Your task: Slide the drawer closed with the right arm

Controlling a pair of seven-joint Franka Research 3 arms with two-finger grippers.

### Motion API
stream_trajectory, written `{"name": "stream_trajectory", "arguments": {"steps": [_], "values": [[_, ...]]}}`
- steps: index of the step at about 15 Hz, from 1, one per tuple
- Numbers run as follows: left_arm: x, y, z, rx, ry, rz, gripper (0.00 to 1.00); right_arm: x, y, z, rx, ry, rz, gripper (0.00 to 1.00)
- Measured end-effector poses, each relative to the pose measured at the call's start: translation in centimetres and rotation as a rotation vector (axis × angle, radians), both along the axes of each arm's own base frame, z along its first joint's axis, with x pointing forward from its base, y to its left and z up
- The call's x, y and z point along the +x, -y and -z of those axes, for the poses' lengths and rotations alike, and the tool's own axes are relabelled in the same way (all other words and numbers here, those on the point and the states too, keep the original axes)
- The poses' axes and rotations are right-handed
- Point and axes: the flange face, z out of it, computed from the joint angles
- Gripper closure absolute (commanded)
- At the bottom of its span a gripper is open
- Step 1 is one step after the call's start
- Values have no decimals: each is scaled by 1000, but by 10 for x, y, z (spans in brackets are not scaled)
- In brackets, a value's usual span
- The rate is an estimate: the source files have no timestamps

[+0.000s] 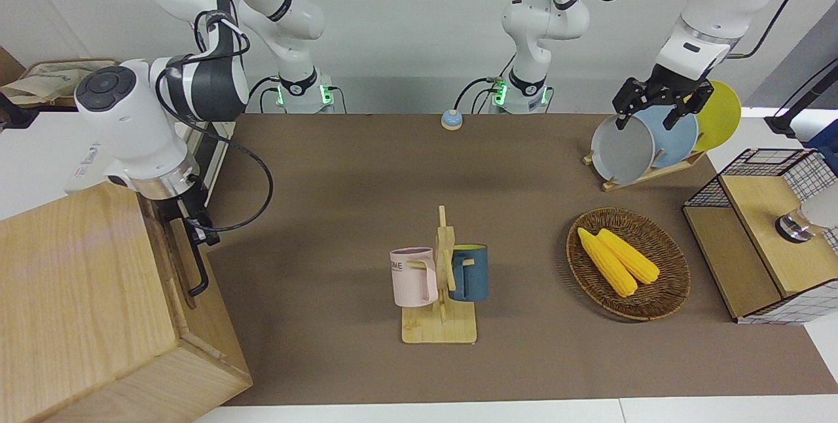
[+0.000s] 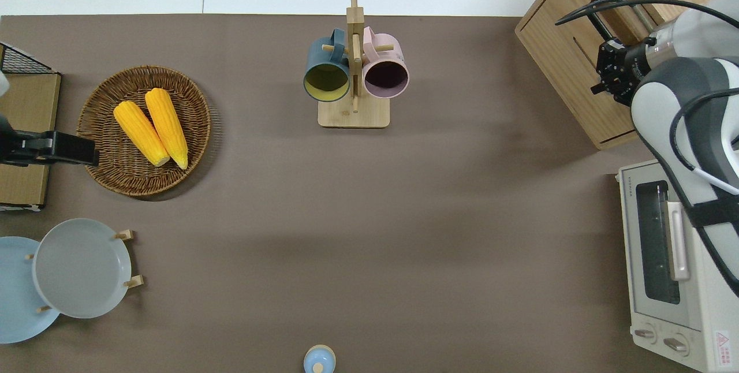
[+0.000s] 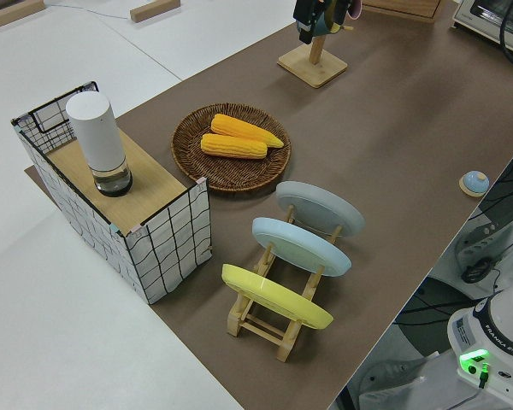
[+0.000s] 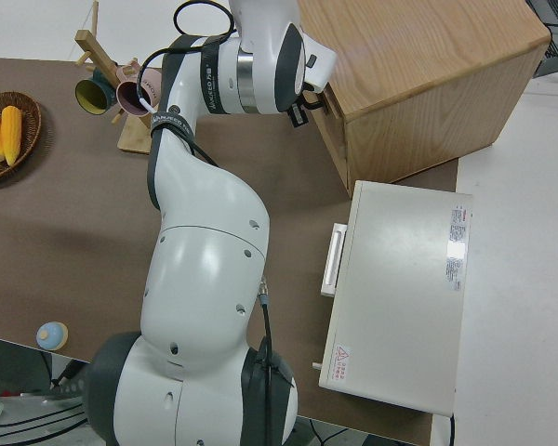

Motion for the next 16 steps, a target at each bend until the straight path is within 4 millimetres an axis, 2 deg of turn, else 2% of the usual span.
{"name": "stream_trajectory", "arguments": {"steps": [16], "values": [[0, 0, 0, 0, 0, 0, 2, 0, 11, 0, 36, 9, -48, 1000]]}}
